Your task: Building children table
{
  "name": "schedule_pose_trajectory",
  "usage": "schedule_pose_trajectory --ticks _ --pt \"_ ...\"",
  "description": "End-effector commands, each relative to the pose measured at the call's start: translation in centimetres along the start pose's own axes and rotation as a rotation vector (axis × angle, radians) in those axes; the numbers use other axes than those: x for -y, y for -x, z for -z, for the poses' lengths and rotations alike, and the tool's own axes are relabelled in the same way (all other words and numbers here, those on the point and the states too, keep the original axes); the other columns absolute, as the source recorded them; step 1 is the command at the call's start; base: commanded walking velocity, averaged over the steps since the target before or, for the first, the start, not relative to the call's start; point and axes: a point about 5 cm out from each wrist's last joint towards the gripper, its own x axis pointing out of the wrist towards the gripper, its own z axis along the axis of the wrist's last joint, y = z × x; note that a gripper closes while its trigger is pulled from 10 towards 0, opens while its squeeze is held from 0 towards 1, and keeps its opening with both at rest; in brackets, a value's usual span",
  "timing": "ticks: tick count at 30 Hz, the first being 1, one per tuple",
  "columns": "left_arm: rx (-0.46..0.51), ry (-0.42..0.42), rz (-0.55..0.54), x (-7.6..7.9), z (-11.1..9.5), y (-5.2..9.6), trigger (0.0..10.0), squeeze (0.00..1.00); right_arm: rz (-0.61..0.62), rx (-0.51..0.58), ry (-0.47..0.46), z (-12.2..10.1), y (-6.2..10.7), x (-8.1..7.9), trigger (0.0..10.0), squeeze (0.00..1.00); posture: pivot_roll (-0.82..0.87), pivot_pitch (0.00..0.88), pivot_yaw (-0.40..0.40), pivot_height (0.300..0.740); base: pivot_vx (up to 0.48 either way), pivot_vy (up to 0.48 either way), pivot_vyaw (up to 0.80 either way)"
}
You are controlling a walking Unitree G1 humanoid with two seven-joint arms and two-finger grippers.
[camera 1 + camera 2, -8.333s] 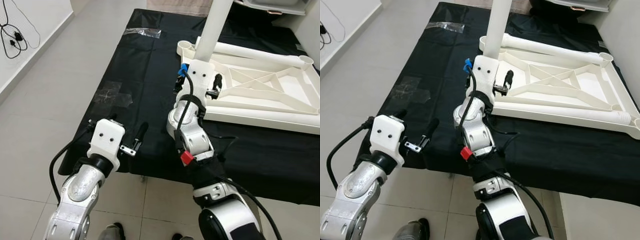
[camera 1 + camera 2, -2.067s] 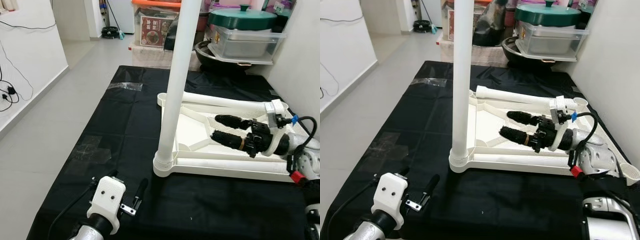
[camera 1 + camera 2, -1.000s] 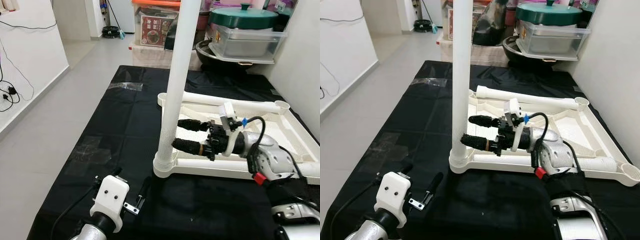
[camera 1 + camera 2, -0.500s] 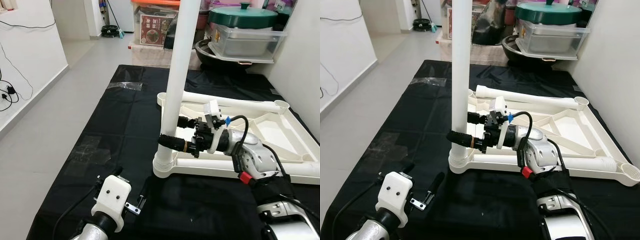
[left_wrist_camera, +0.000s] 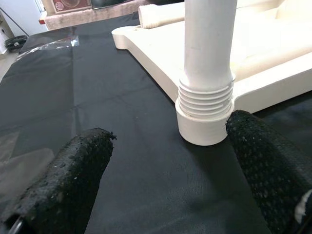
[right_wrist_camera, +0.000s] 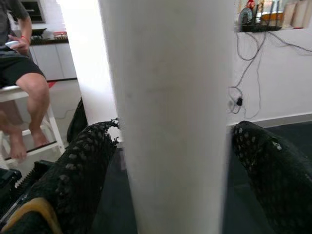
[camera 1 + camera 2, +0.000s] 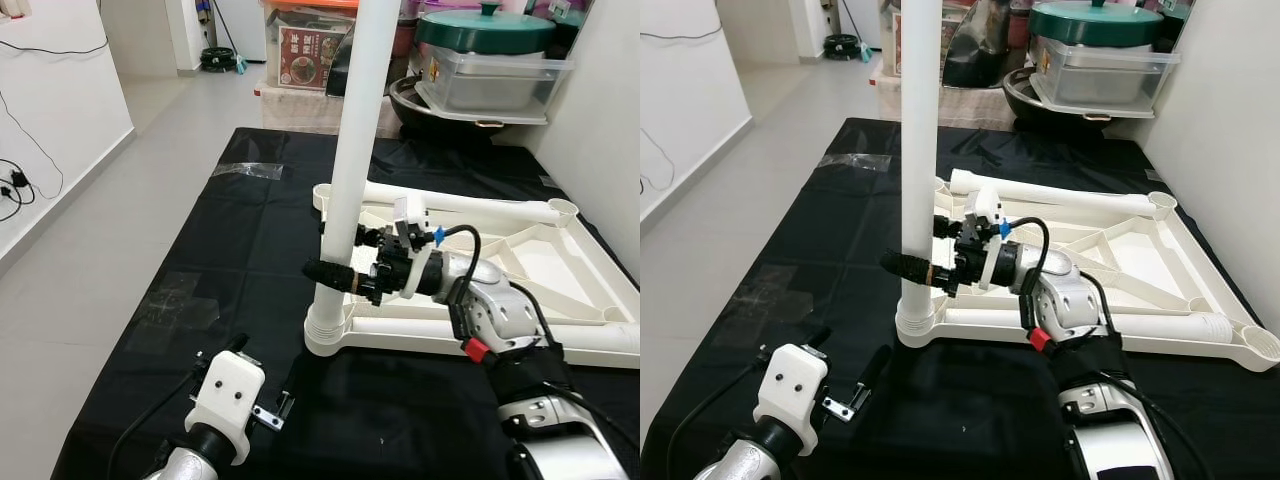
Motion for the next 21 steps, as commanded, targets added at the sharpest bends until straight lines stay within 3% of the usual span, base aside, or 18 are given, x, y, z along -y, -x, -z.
schedule_pose_trajectory --ticks 1,21 --pt "-0.010 -0.001 -0.003 0.1 0.2 0.1 10.0 0.00 -0.017 0.003 0.030 -0.5 -0.4 -0.2 10.0 0.00 0.13 0.074 -0.064 0.740 0.000 0.000 0.00" --pt "-0.009 0.001 -0.003 0.2 0.2 0.0 10.0 0.00 -0.017 0.013 0.039 -0.2 -1.7 -0.6 10.0 0.00 0.13 0.078 -0.068 0.740 0.000 0.000 0.00"
